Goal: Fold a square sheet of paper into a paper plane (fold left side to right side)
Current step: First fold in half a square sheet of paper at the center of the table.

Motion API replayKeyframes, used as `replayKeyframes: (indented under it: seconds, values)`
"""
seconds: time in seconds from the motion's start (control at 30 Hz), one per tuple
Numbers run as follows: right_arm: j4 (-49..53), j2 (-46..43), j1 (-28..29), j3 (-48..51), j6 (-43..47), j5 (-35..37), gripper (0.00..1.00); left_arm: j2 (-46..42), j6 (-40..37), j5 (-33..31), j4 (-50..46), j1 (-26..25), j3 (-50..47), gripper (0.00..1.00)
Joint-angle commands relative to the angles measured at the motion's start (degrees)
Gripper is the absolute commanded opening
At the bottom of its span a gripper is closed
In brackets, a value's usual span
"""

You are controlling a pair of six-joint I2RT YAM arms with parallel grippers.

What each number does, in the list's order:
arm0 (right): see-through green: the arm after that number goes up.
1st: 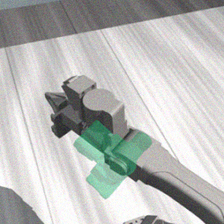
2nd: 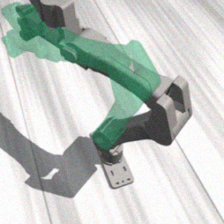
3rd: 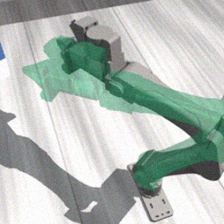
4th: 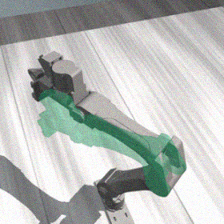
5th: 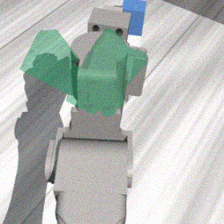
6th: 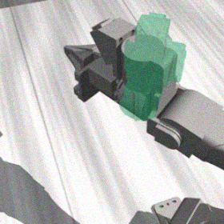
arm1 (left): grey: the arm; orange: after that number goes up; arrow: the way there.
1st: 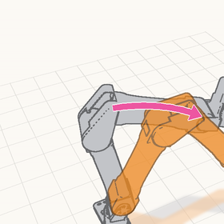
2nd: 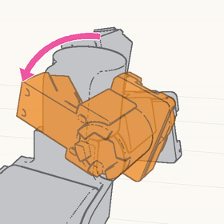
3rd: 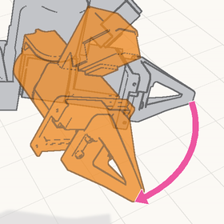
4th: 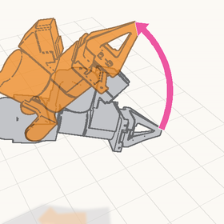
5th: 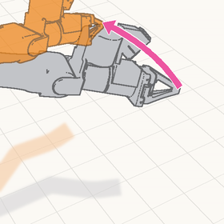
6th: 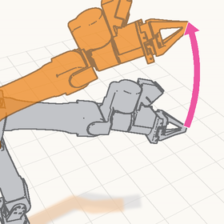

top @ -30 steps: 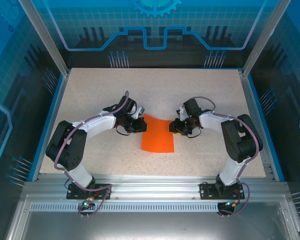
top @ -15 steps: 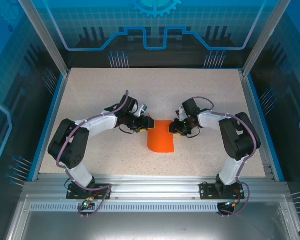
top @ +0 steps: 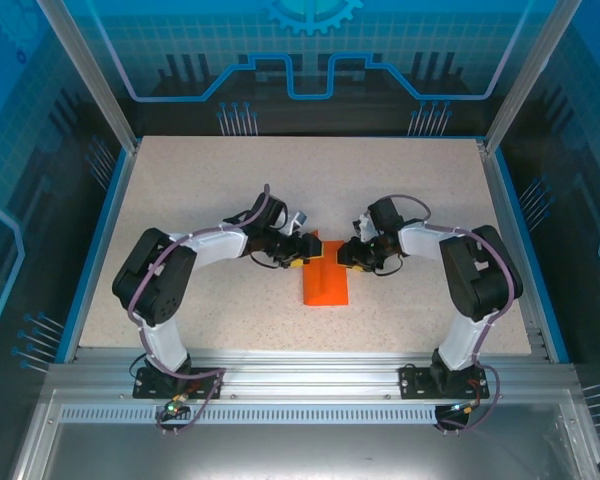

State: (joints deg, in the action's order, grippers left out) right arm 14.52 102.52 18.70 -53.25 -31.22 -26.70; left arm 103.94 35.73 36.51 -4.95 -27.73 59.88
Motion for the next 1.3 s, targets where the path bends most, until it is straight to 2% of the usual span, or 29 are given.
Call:
replayKeyframes:
  seconds: [0.0, 0.33, 0.77, 0.83, 1.07, 1.27]
  values:
    - [-2.72, -2.84, -2.56, 1.96, -1.26, -3.48, 0.43, 0.88, 1.13, 1.81, 1.9, -0.48, 2.07, 0.63]
    - [-10.86, -5.2, -2.02, 1.93, -8.49, -12.72, 0.43, 1.18, 0.66, 1.43, 1.09, -0.82, 2.63, 0.53]
    - [-14.11, 0.48, 1.23, -2.19, -12.28, -16.08, 0.41, 1.27, 0.18, 1.37, 0.58, -1.32, 2.78, 0.45]
    - [-14.09, 0.98, 1.67, -2.38, -12.14, -16.02, 0.37, 1.26, 0.13, 1.3, 0.48, -1.36, 2.79, 0.44]
    - [-7.97, -0.12, 1.52, -3.22, -7.72, -12.05, 0.07, -0.6, -0.64, -1.7, -1.54, -1.33, 2.51, 0.5]
    - [-0.71, -0.66, 0.42, -5.05, -2.33, -6.51, 0.05, -4.79, -2.43, -9.86, -8.39, -1.3, 2.14, 0.56]
